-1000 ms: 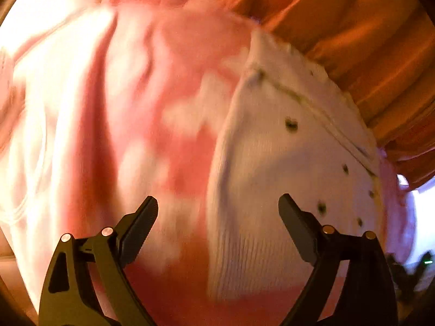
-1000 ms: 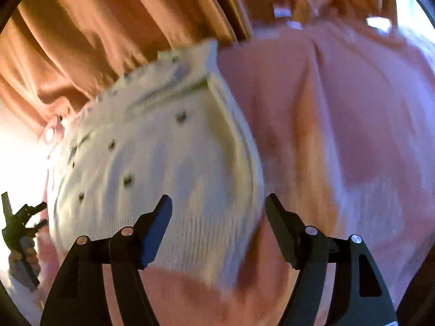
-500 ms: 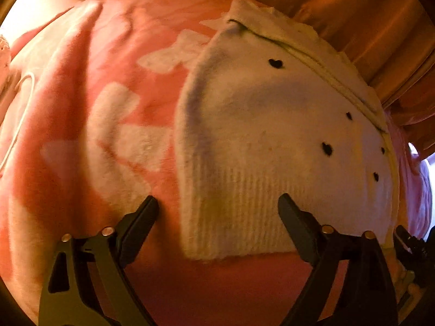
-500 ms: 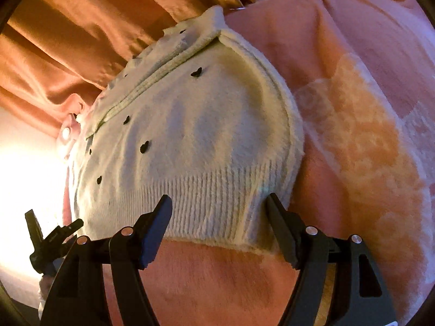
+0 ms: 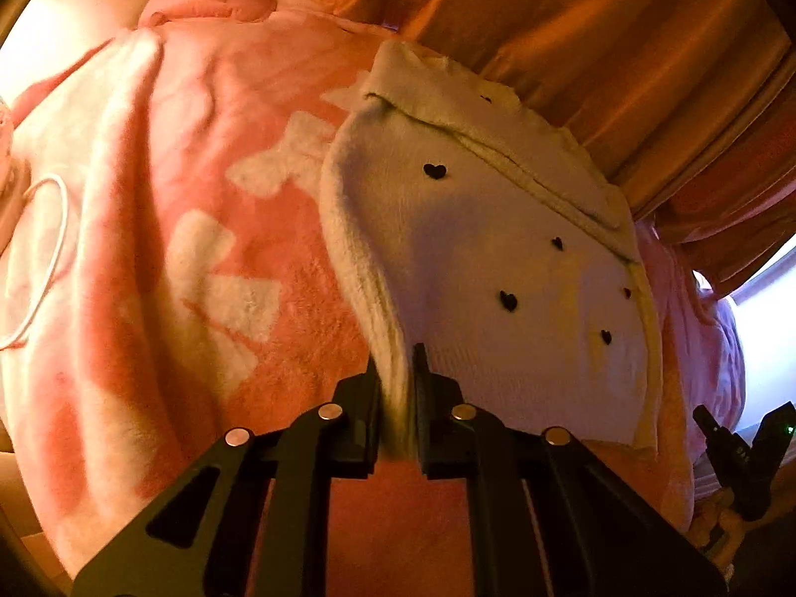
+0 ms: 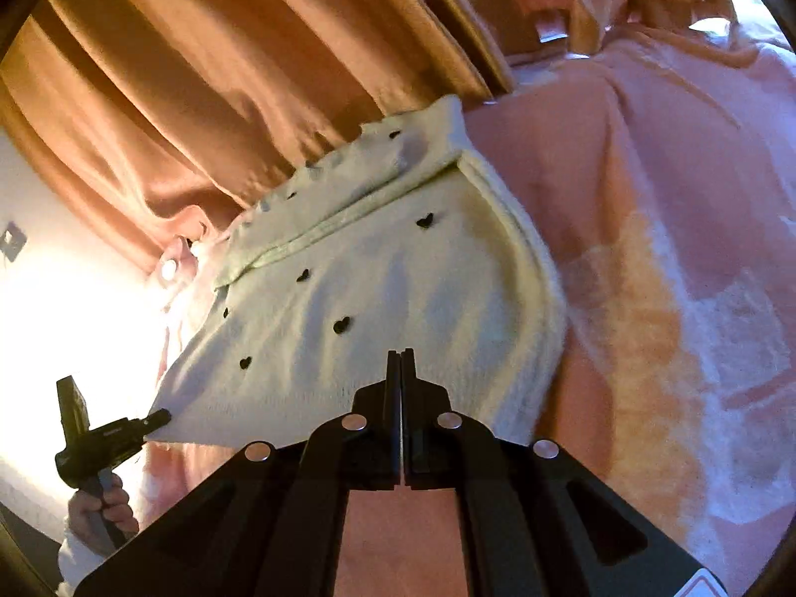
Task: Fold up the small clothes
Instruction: 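Grasp the folded sweater edge with the left tool and fold it inward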
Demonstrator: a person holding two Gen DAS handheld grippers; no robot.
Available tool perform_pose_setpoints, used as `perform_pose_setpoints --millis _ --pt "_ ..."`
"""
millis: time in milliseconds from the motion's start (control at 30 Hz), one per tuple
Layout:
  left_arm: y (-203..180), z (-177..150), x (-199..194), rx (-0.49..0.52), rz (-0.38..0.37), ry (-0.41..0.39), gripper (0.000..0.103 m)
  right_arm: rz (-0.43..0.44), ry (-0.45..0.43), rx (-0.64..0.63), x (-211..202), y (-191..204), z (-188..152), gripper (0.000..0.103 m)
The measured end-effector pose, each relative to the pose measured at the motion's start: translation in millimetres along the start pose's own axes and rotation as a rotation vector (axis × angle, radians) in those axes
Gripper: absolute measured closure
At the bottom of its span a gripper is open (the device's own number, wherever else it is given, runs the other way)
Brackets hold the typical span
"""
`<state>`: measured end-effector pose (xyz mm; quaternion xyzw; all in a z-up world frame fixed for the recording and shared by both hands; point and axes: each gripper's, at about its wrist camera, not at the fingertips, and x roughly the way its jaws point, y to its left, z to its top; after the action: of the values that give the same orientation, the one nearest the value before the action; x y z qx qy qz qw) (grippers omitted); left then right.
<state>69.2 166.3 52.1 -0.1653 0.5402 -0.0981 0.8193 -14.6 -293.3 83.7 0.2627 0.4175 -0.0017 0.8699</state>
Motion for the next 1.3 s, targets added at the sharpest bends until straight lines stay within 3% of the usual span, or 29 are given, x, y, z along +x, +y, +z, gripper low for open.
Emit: perform_pose_setpoints --millis 33,100,167,200,267,333,367,467,533,600,633,667,700,800,967,1100,1233,1267,1300 --pt "2.1 -1.5 4.7 -0.006 0.010 0.012 0.093 -0.019 0.028 0.011 1.1 -4.2 -1.8 0.102" --pt "7.8 -5.1 14.2 -0.034 0.019 0.032 0.093 -0.077 0.061 0.036 6.2 -12.3 -6.8 0.088" --pt "11.9 -7.2 25.4 -0.052 0.033 0.050 0.093 -0.110 0.104 0.071 14.6 -21.1 -13.7 0.062" --pt "13.6 -9.1 30.5 -0.058 0.049 0.059 0.092 -0.122 0.123 0.084 19.2 -24.5 -16.5 0.054" --pt "18.3 -11.6 38.6 -0.082 0.073 0.073 0.088 -0.169 0.146 0.075 28.9 -25.6 -22.3 0.048" --pt "26.5 -12.9 42.5 -0.132 0.070 0.054 0.063 -0.221 0.157 0.034 37.0 -21.4 -24.3 0.040" --pt "28.0 -12.0 40.9 -0.147 0.060 0.033 0.057 -0.236 0.168 0.016 43.4 -18.4 -24.8 0.034" --pt "24.8 -5.4 44.6 -0.166 0.044 0.008 0.037 -0.200 0.193 0.006 64.1 -12.7 -22.8 0.033" --pt "21.0 0.0 49.3 -0.162 0.056 -0.005 0.030 -0.165 0.205 0.032 77.8 -12.0 -20.2 0.035" --pt "14.6 5.9 54.3 -0.146 0.078 -0.011 0.033 -0.141 0.164 0.030 84.1 -7.1 -13.3 0.072" --pt "11.9 8.9 53.8 -0.128 0.083 -0.009 0.054 -0.113 0.174 0.041 87.4 -6.5 -10.0 0.090" --pt "10.9 10.0 53.2 -0.110 0.068 -0.003 0.069 -0.050 0.158 0.087 84.7 -7.7 -5.6 0.091" --pt "11.8 11.8 51.6 -0.098 0.033 0.019 0.096 -0.027 0.136 0.091 79.6 -5.7 -3.0 0.091" --pt "22.0 11.1 27.8 -0.124 -0.034 -0.003 0.096 0.003 0.047 0.018 46.6 9.9 2.4 0.092" --pt "18.6 -1.7 -22.3 -0.077 -0.103 -0.032 0.096 0.039 -0.001 -0.018 -9.3 21.3 -4.5 0.095" --pt "11.7 -27.4 -49.3 -0.029 -0.115 -0.009 0.103 0.037 0.033 -0.004 -34.1 11.0 -28.1 0.096" --pt "14.4 -42.9 -44.7 -0.013 -0.086 0.036 0.103 -0.038 0.102 -0.048 -32.3 4.4 -56.1 0.101" --pt "18.4 -43.4 -37.8 -0.030 -0.069 0.046 0.103 -0.059 0.114 -0.055 -28.4 2.0 -59.0 0.101" --pt "23.2 -42.0 -30.2 -0.063 -0.057 0.053 0.096 -0.064 0.127 -0.050 -22.1 -0.2 -59.0 0.101"
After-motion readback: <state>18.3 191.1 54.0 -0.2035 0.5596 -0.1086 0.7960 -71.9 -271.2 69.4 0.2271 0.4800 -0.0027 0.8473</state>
